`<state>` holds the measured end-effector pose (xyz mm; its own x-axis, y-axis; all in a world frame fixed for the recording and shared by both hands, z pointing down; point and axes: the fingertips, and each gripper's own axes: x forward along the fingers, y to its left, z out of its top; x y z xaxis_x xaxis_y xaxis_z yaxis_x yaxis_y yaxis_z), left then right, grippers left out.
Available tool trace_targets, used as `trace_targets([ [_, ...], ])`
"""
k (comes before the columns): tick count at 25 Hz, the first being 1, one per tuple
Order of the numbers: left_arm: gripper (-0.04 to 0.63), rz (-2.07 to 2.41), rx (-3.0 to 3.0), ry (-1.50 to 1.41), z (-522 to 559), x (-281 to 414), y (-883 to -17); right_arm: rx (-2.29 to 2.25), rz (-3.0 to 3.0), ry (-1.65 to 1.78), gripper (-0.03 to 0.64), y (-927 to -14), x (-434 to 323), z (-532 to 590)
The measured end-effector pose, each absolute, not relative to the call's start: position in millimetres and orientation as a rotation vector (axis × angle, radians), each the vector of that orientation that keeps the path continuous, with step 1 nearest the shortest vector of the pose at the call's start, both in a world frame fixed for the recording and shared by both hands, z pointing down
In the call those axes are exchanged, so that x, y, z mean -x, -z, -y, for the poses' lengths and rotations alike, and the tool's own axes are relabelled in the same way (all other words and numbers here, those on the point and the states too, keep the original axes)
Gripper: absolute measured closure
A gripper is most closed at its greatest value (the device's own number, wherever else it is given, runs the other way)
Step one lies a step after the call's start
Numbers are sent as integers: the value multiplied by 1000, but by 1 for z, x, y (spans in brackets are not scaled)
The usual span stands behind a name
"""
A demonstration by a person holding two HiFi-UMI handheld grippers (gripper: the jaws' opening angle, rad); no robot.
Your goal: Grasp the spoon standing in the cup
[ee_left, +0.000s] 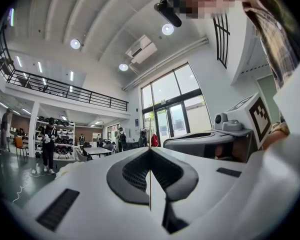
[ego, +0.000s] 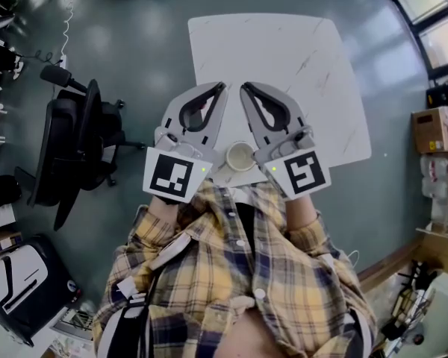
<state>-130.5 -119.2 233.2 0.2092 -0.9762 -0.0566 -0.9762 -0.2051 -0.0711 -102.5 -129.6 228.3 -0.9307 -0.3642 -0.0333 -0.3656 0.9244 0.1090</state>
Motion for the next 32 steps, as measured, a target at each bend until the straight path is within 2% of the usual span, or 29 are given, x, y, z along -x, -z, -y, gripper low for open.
trace_targets([
  [32, 578, -1853, 2417, -2, 110, 117, -236, 670, -3067, -174, 584, -231, 88, 116],
])
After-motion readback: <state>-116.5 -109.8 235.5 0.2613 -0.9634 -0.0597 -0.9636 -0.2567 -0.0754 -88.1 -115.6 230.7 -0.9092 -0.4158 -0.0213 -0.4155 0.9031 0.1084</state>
